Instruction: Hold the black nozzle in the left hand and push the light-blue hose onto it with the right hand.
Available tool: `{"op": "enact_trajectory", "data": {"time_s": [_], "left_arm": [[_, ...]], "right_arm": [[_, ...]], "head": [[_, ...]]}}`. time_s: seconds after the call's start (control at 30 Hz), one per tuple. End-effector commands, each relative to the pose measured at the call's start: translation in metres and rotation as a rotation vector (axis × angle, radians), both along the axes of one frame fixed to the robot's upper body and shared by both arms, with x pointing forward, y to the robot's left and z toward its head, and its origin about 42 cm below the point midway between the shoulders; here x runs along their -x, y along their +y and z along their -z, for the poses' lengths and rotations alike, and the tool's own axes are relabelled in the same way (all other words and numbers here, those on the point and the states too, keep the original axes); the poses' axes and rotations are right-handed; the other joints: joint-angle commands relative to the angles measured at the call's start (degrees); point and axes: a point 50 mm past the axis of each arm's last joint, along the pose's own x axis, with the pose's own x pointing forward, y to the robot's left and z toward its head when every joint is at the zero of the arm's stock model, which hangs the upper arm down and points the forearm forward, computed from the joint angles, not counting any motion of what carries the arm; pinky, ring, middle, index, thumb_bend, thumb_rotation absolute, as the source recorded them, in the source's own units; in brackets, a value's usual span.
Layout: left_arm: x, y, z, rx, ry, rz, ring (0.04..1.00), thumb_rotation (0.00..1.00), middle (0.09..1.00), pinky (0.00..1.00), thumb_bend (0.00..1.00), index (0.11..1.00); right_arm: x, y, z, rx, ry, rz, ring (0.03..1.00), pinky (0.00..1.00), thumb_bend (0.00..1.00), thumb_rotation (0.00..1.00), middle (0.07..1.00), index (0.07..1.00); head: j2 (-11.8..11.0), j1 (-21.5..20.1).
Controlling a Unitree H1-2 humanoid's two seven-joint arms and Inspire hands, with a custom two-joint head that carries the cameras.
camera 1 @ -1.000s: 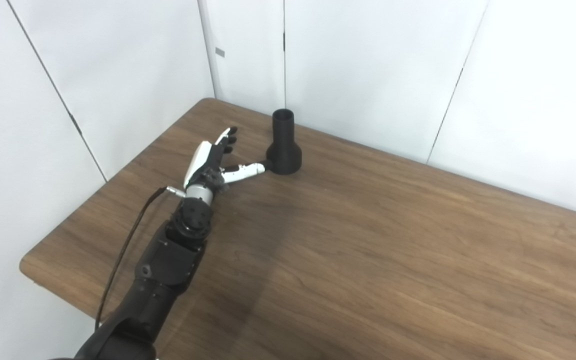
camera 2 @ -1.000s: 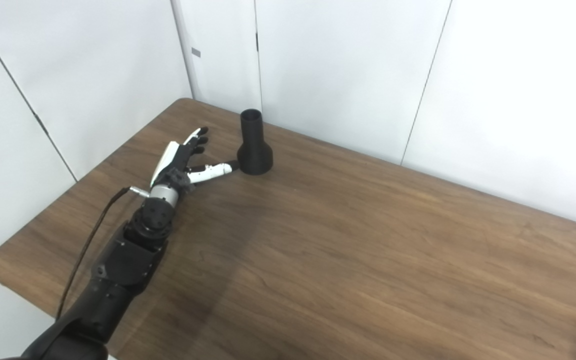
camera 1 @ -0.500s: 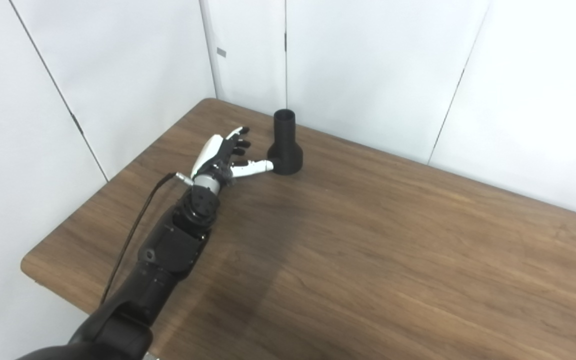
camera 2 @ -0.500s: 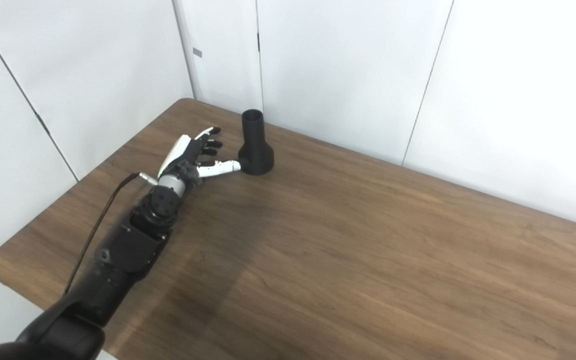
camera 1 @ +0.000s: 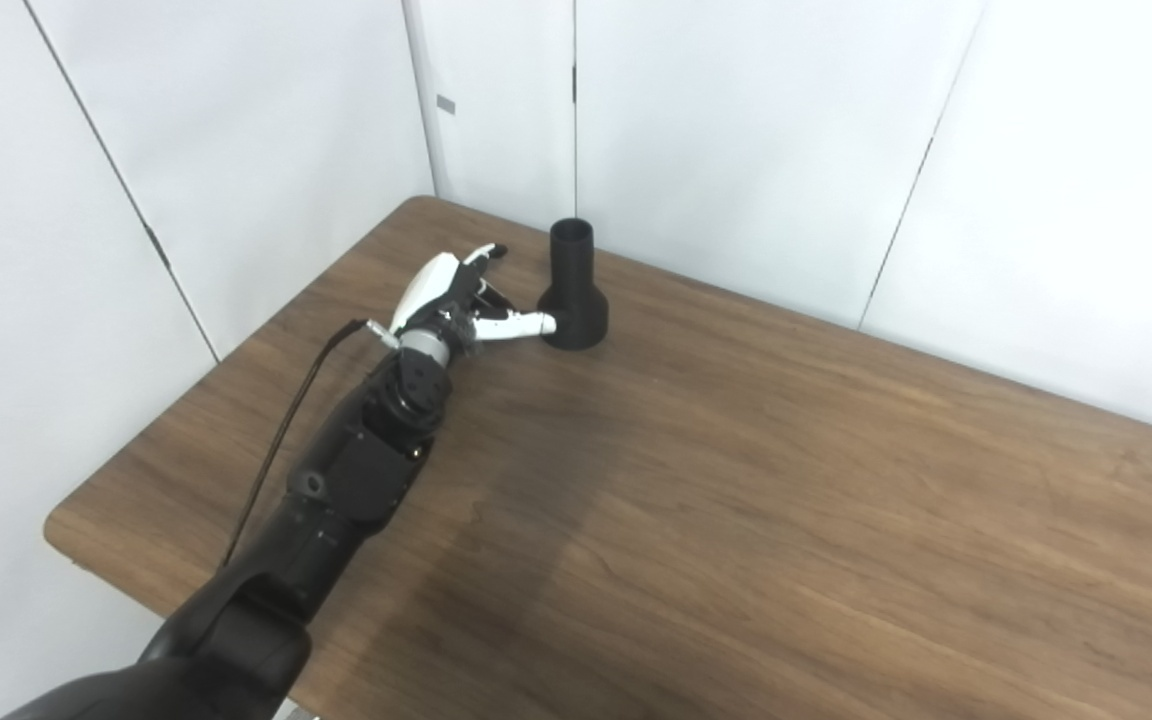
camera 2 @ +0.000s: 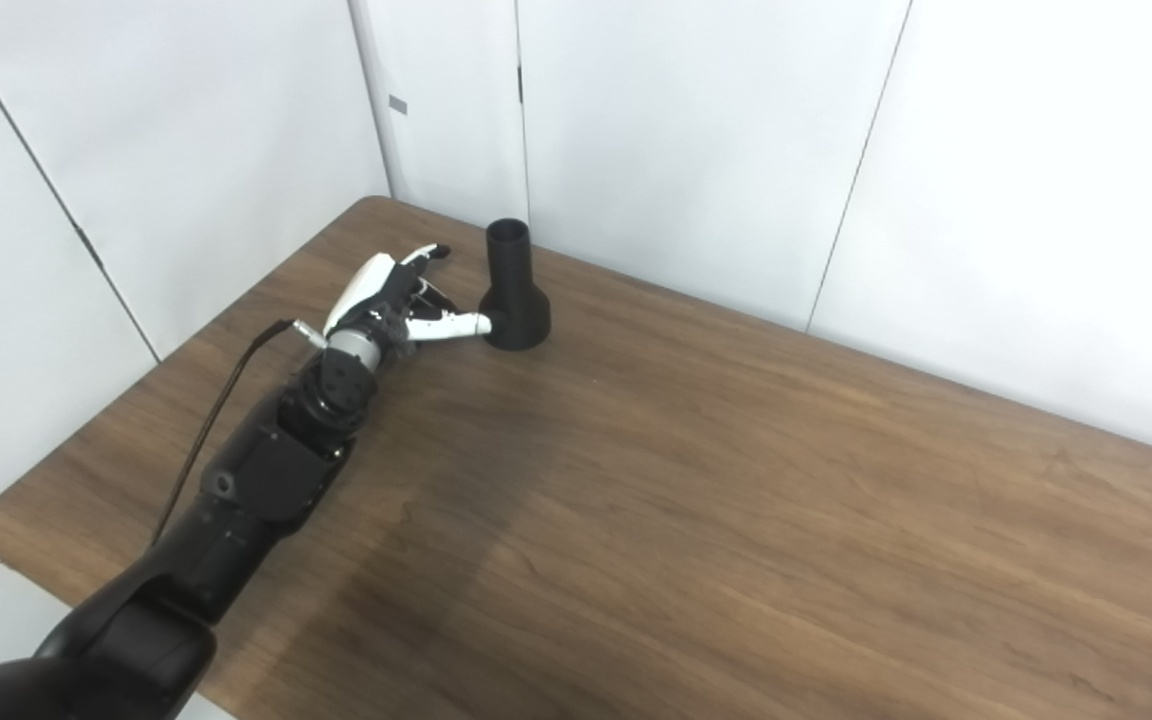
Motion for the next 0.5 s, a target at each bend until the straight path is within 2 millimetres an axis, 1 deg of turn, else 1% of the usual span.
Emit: {"op": "enact_trajectory", "data": {"time_s": [0.0, 0.07, 0.1, 0.13, 0.17, 0.2, 0.3, 0.33, 0.43, 0.47], "left_arm": [[0.0067, -0.0176, 0.0337, 0.062, 0.146, 0.049, 0.503, 0.32, 0.622, 0.34, 1.00, 0.934], [0.0061, -0.0191, 0.0353, 0.050, 0.153, 0.054, 0.498, 0.32, 0.624, 0.34, 1.00, 0.936], [0.0055, -0.0202, 0.0364, 0.042, 0.157, 0.054, 0.462, 0.32, 0.596, 0.32, 1.00, 0.934], [0.0052, -0.0208, 0.0371, 0.036, 0.160, 0.054, 0.379, 0.33, 0.515, 0.26, 1.00, 0.935], [0.0046, -0.0211, 0.0382, 0.037, 0.163, 0.053, 0.336, 0.33, 0.473, 0.23, 1.00, 0.936], [0.0041, -0.0208, 0.0394, 0.039, 0.166, 0.049, 0.333, 0.33, 0.477, 0.22, 1.00, 0.937], [0.0040, -0.0210, 0.0401, 0.034, 0.162, 0.041, 0.255, 0.32, 0.381, 0.17, 1.00, 0.940], [0.0039, -0.0205, 0.0401, 0.029, 0.161, 0.038, 0.243, 0.31, 0.367, 0.16, 1.00, 0.938], [0.0045, -0.0159, 0.0402, 0.025, 0.154, 0.023, 0.237, 0.32, 0.358, 0.16, 1.00, 0.946], [0.0056, -0.0133, 0.0395, 0.023, 0.143, 0.025, 0.404, 0.31, 0.517, 0.26, 1.00, 0.955]], "right_arm": [[0.0044, 0.0028, -0.0002, -0.005, -0.008, 0.010, 0.636, 0.50, 0.49, 0.17, 0.667, 0.498], [0.0059, 0.0037, -0.0010, -0.008, -0.007, 0.008, 0.636, 0.50, 0.49, 0.17, 0.667, 0.498], [0.0065, 0.0043, -0.0016, -0.010, -0.005, 0.006, 0.637, 0.50, 0.49, 0.17, 0.669, 0.498], [0.0069, 0.0047, -0.0020, -0.011, -0.005, 0.005, 0.639, 0.50, 0.49, 0.17, 0.671, 0.498], [0.0073, 0.0053, -0.0029, -0.010, -0.002, 0.008, 0.640, 0.50, 0.49, 0.17, 0.672, 0.498], [0.0075, 0.0057, -0.0031, -0.010, 0.000, 0.010, 0.639, 0.50, 0.49, 0.17, 0.673, 0.498], [0.0072, 0.0062, -0.0034, -0.012, 0.005, 0.014, 0.645, 0.50, 0.49, 0.18, 0.677, 0.499], [0.0068, 0.0062, -0.0034, -0.010, 0.006, 0.014, 0.646, 0.50, 0.49, 0.18, 0.678, 0.499], [0.0047, 0.0051, -0.0023, -0.006, 0.011, 0.015, 0.648, 0.50, 0.49, 0.18, 0.680, 0.499], [0.0039, 0.0046, -0.0017, -0.009, 0.012, 0.013, 0.649, 0.50, 0.49, 0.18, 0.681, 0.499]], "head": [[0.10, -0.15], [0.19, -0.35], [0.26, -0.49], [0.30, -0.54], [0.30, -0.54], [0.24, -0.50], [0.03, -0.29], [0.01, -0.29], [-0.46, -0.07], [-0.70, -0.01]]}}
